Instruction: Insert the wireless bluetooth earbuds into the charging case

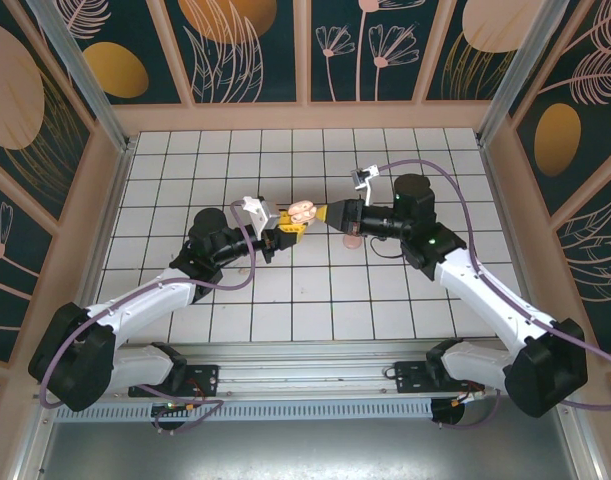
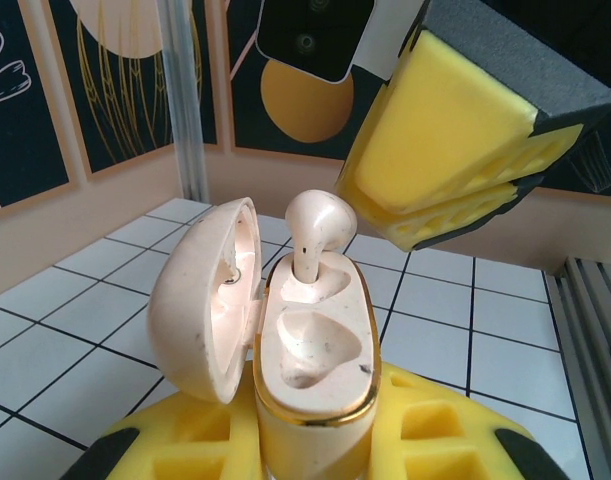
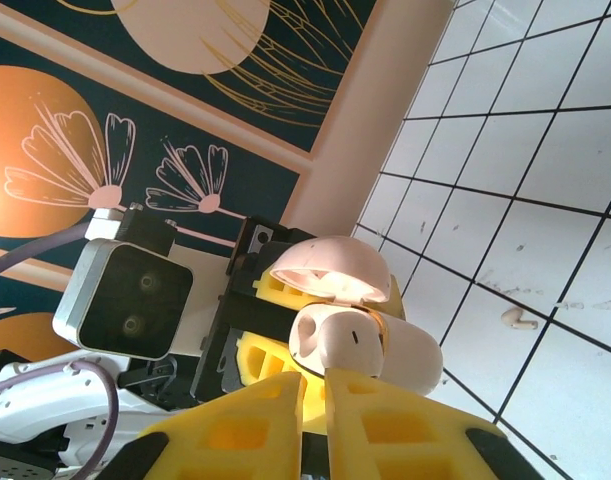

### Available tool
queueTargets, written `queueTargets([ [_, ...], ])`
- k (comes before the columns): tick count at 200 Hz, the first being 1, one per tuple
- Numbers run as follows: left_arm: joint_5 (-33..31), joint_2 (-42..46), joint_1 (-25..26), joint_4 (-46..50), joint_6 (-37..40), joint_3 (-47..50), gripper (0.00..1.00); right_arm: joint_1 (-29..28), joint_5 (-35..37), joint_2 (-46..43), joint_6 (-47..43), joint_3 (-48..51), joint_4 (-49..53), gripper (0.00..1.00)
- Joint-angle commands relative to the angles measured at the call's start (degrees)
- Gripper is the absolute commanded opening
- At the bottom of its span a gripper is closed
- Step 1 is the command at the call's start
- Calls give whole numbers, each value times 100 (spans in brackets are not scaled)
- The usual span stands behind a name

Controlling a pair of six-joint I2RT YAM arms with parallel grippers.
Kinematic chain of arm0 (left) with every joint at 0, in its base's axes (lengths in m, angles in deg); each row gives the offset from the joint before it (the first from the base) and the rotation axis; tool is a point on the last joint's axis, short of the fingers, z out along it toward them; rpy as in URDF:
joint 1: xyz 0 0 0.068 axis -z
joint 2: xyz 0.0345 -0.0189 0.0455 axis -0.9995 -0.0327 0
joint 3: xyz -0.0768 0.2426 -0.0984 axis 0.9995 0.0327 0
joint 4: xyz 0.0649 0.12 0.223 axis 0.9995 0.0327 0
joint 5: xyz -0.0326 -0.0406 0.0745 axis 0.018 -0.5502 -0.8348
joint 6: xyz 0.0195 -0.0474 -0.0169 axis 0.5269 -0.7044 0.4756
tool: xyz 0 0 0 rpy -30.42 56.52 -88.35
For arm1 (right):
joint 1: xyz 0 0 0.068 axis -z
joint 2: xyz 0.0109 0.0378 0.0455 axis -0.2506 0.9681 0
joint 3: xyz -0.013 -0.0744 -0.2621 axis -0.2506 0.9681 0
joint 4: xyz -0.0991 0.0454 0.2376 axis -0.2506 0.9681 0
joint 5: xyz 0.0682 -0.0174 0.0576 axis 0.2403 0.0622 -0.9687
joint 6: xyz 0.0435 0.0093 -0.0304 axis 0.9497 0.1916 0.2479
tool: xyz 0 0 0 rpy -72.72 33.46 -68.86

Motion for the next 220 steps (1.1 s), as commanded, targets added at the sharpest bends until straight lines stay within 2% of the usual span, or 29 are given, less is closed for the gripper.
queueTargets([
  [1, 12, 119, 22, -157, 91, -148, 15, -167, -164, 50, 8, -90, -154, 13],
  [68, 23, 111, 26, -158, 86, -148, 15, -283, -140, 51, -11, -144, -165, 11],
  [122, 71, 119, 19, -159, 89, -142, 15, -113, 166, -270, -557, -296, 522, 24],
  [170, 121, 159, 21, -131, 132, -131, 15, -111, 673, -760, -2615, -274, 755, 29],
  [193, 130, 154, 20, -129, 141, -122, 15, 70, 574, -957, -3962, -150, 735, 34],
  [220, 146, 147, 19, -158, 139, -127, 15, 77, 459, -1361, -5448, 316, 257, 35],
])
